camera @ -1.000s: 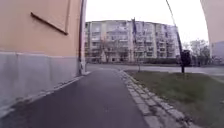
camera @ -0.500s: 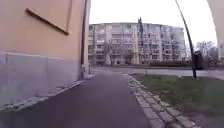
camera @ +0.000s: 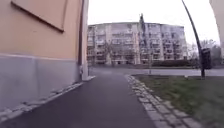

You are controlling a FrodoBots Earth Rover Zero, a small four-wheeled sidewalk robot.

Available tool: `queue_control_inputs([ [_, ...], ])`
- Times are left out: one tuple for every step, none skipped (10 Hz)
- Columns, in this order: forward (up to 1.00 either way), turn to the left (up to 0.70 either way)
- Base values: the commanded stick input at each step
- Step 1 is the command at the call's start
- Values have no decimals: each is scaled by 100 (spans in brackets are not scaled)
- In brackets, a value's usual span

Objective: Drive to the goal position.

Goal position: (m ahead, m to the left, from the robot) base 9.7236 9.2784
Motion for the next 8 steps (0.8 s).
queue_control_inputs([
  [85, 0],
  [85, 0],
  [85, 0],
  [85, 0],
  [85, 0],
  [85, 4],
  [85, 32],
  [85, 34],
])
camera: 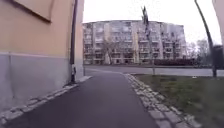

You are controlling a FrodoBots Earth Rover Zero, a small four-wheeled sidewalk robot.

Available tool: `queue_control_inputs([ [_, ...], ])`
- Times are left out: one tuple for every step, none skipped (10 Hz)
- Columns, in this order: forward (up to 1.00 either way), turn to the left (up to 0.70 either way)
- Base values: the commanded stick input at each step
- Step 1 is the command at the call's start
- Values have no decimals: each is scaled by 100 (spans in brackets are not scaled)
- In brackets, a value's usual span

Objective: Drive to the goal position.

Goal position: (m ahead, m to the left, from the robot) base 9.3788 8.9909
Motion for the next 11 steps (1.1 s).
queue_control_inputs([
  [85, 34],
  [85, 14],
  [85, 0],
  [85, 0],
  [85, 0],
  [85, 0],
  [85, 0],
  [85, 0],
  [85, 0],
  [85, 0],
  [85, 0],
])
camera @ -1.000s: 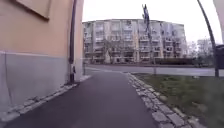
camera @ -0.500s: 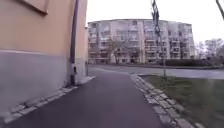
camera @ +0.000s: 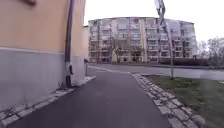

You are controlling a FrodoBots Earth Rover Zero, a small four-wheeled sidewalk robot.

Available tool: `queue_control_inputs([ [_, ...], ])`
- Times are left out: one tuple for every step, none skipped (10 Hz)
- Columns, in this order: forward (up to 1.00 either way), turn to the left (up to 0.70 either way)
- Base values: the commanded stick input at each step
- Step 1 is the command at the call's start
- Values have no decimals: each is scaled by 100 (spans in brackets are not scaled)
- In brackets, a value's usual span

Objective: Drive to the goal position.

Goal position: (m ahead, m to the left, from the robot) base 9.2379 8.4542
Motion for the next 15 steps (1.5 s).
queue_control_inputs([
  [85, 0],
  [85, 0],
  [85, 0],
  [85, 0],
  [85, 0],
  [85, 0],
  [85, 0],
  [85, 0],
  [85, 0],
  [85, 0],
  [85, 0],
  [85, 0],
  [85, 0],
  [85, 0],
  [85, 7],
])
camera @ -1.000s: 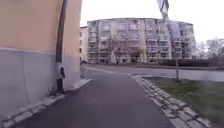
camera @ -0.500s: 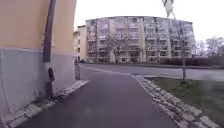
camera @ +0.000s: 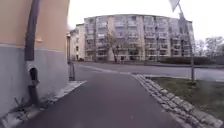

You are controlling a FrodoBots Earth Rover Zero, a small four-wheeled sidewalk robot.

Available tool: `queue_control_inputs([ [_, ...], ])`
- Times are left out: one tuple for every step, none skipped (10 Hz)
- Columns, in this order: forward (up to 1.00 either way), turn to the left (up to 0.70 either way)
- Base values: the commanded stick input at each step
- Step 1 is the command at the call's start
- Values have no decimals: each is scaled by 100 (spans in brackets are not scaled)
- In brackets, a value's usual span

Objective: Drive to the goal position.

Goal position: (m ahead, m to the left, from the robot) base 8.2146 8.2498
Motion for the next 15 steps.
queue_control_inputs([
  [85, 27],
  [85, 34],
  [85, 28],
  [85, 4],
  [85, 0],
  [85, 0],
  [85, 0],
  [85, 0],
  [85, 0],
  [85, 0],
  [85, 0],
  [85, 0],
  [85, 0],
  [85, 0],
  [85, 0],
])
